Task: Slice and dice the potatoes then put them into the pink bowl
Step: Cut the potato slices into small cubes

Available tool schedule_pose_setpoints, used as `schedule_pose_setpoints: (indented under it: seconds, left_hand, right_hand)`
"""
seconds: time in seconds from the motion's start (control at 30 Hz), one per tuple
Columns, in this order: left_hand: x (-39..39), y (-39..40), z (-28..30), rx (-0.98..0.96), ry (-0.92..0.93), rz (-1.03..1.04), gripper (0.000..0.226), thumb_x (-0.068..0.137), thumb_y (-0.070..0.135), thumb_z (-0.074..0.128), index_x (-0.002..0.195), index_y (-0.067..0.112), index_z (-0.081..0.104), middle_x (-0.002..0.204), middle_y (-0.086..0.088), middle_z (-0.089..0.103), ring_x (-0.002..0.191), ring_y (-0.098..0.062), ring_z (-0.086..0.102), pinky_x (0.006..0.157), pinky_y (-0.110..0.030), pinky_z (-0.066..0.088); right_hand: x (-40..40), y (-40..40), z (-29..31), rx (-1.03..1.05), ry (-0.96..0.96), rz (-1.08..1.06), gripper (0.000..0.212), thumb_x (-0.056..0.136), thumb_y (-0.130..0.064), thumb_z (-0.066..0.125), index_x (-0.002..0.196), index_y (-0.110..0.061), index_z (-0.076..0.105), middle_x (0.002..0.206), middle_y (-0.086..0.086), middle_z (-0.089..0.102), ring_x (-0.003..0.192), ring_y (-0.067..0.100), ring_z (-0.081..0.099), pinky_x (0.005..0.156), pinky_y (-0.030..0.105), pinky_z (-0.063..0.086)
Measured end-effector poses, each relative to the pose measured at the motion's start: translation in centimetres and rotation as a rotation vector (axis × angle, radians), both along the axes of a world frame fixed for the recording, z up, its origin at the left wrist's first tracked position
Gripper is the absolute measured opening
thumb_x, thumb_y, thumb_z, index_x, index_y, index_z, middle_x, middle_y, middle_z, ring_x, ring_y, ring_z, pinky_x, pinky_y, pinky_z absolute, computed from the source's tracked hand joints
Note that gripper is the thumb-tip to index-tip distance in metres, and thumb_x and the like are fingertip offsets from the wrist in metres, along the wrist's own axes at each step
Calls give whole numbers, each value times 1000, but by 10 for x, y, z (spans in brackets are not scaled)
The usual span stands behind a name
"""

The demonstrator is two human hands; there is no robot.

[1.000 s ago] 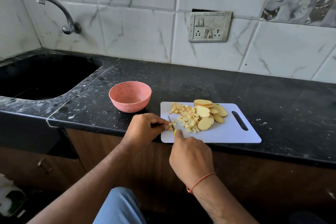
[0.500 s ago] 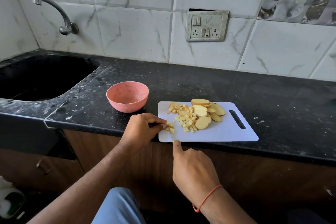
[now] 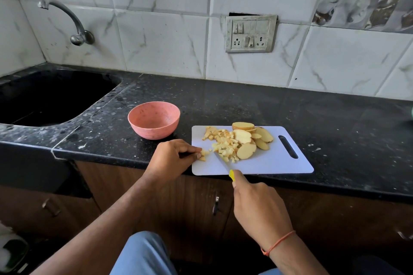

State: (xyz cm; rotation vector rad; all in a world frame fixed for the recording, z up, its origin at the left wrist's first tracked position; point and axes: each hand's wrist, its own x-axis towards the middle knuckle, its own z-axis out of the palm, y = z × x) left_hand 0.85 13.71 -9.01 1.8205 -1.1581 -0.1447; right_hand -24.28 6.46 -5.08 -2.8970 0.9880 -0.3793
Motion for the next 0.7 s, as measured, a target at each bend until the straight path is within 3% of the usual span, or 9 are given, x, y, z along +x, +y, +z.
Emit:
schedule_pose_setpoints:
  seconds: [0.27, 0.5, 0.63, 0.7]
  left_hand:
    - [7, 2, 2, 32, -29, -61, 24, 91, 22, 85, 113, 30, 84, 107, 23, 74, 102, 2, 70, 88, -14, 55]
    - [8, 4, 3, 19, 27, -78, 24, 89, 19, 86, 110, 30, 85, 105, 23, 76, 100, 2, 72, 88, -14, 55]
    - [7, 3, 6, 31, 102, -61, 23, 87, 21, 88, 108, 30, 85, 103, 25, 77, 99, 3, 72, 86, -12, 55]
    - [6, 2, 8, 45, 141, -49, 22, 86, 22, 89, 106, 30, 85, 99, 26, 78, 96, 4, 73, 84, -12, 56]
  right_hand:
    - [14, 10, 2, 88, -122, 34, 37, 111, -40, 29, 146, -31, 40, 73, -7, 57, 65, 12, 59, 55, 28, 51]
    - [19, 7, 3, 72, -92, 24, 44, 112, -36, 28, 154, -27, 38, 76, -6, 57, 65, 12, 56, 49, 24, 31]
    - [18, 6, 6, 87, -98, 21, 43, 111, -38, 29, 151, -28, 40, 75, -7, 59, 65, 11, 59, 54, 28, 50]
    - [18, 16, 7, 100, -118, 39, 42, 111, -39, 29, 150, -28, 40, 73, -7, 56, 64, 11, 57, 52, 25, 44]
